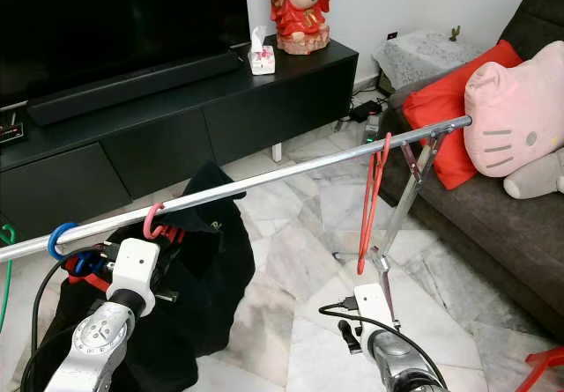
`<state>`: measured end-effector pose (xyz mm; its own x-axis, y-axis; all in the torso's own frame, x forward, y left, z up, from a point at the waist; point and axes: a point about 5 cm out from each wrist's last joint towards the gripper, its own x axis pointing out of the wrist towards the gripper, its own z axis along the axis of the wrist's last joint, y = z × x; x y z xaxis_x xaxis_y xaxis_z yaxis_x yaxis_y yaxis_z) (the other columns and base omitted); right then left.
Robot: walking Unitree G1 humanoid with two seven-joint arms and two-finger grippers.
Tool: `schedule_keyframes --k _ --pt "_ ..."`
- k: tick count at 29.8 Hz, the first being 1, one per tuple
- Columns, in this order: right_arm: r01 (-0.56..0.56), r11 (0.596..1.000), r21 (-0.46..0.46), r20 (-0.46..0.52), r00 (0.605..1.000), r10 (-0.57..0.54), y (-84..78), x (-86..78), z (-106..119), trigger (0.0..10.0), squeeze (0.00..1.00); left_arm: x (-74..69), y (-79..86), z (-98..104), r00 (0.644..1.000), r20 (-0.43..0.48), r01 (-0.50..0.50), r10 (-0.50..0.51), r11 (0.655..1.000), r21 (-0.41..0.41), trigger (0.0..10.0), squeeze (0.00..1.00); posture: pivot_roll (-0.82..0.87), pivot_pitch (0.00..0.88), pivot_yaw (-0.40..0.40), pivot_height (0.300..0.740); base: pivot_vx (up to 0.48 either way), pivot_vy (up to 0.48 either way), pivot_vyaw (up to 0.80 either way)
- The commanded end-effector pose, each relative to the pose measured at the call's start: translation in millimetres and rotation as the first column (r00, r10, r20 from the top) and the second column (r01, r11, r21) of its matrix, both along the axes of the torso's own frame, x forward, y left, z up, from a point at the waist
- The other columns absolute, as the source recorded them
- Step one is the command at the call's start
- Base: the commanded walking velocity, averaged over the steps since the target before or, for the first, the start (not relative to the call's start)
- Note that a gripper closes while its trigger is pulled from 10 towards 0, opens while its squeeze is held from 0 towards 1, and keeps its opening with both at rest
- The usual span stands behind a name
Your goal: Hang hanger
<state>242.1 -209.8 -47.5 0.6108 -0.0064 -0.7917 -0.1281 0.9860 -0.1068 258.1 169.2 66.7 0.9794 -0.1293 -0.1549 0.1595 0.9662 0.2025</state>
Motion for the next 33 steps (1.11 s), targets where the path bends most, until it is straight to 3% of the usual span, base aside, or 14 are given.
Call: schedule_keyframes --k 1,7,12,14,33 --pt "0.015 1.0 0.0 0.001 1.0 -0.015 -1.4 0.9 1 10.0 0.0 -2.2 -1.5 3 0.999 0.031 0.01 -0.011 1.0 0.021 10.0 0.0 -0.13 0.0 0.043 0.74 0.0 0.0 0.0" --pt "0.01 1.0 -0.006 -0.011 1.0 -0.01 -3.6 -2.0 -1 10.0 0.0 -15.5 10.0 -15 0.999 -0.036 -0.02 0.021 0.999 0.041 10.0 0.0 -0.11 0.0 0.034 0.74 0.0 0.0 0.0" --pt "0.002 1.0 -0.011 -0.009 1.0 -0.002 -2.8 -1.4 0 10.0 0.0 -19.3 31.9 -34 0.984 -0.084 -0.156 0.159 0.987 0.042 10.0 0.0 -0.09 0.0 0.023 0.74 0.0 0.0 0.0" --pt "-0.01 1.0 -0.008 0.0 1.0 0.01 -1.2 0.3 1 10.0 0.0 -18.6 34.4 -38 0.981 -0.092 -0.166 0.169 0.985 0.042 10.0 0.0 -0.09 0.0 0.022 0.74 0.0 0.0 0.0" --pt "-0.017 1.0 0.011 0.02 1.0 0.017 7.9 5.0 2 10.0 0.0 -31.7 47.1 -42 0.967 -0.078 -0.245 0.244 0.969 -0.014 10.0 0.0 -0.07 0.0 0.044 0.74 0.0 0.0 0.0"
